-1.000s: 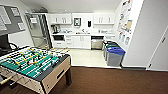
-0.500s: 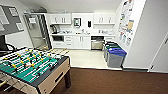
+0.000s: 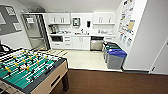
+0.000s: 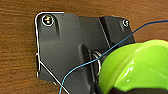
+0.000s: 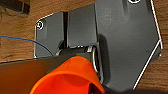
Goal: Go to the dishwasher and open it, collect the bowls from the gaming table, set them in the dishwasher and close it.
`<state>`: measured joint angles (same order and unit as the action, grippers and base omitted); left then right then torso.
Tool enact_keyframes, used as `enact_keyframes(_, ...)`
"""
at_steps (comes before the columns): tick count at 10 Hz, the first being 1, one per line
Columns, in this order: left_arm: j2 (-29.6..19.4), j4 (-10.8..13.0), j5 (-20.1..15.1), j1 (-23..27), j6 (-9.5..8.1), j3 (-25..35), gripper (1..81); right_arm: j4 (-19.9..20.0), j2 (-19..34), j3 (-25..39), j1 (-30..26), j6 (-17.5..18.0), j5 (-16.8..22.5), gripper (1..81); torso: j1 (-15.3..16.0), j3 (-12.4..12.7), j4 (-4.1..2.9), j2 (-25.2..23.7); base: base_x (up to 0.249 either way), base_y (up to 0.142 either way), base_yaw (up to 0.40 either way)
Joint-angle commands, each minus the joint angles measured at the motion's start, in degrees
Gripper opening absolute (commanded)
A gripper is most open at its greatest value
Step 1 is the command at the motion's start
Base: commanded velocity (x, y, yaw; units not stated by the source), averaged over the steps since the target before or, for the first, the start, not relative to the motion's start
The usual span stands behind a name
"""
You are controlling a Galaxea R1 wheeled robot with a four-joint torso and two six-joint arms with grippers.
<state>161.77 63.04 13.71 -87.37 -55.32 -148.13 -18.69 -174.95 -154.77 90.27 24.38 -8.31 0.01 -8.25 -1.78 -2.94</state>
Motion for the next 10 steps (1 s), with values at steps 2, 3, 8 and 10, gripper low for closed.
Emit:
enact_keyframes(2,-1.18,0.6,-1.59,2.07,0.13,-0.15,1.0,-0.56,-0.25,0.35,-1.89,-0.3,2.69,1.0,0.0,0.0,0.0,0.0,0.152,-0.036,0.0)
enact_keyframes(3,-1.18,0.6,-1.5,2.07,0.13,-0.15,1.0,-0.65,-0.16,0.36,-1.89,-0.3,2.69,1.0,0.02,0.0,0.0,0.0,0.152,0.0,0.0)
enact_keyframes(8,-1.44,0.6,-1.41,2.07,0.13,-0.15,1.0,-0.56,-0.16,0.27,-1.8,-0.21,2.69,1.0,0.0,0.0,0.0,0.0,0.152,0.0,0.0)
enact_keyframes(10,-1.44,0.6,-1.5,2.07,0.13,-0.15,1.0,-0.56,-0.16,0.36,-1.8,-0.21,2.69,1.0,0.0,0.0,0.0,0.0,0.153,0.0,0.0)
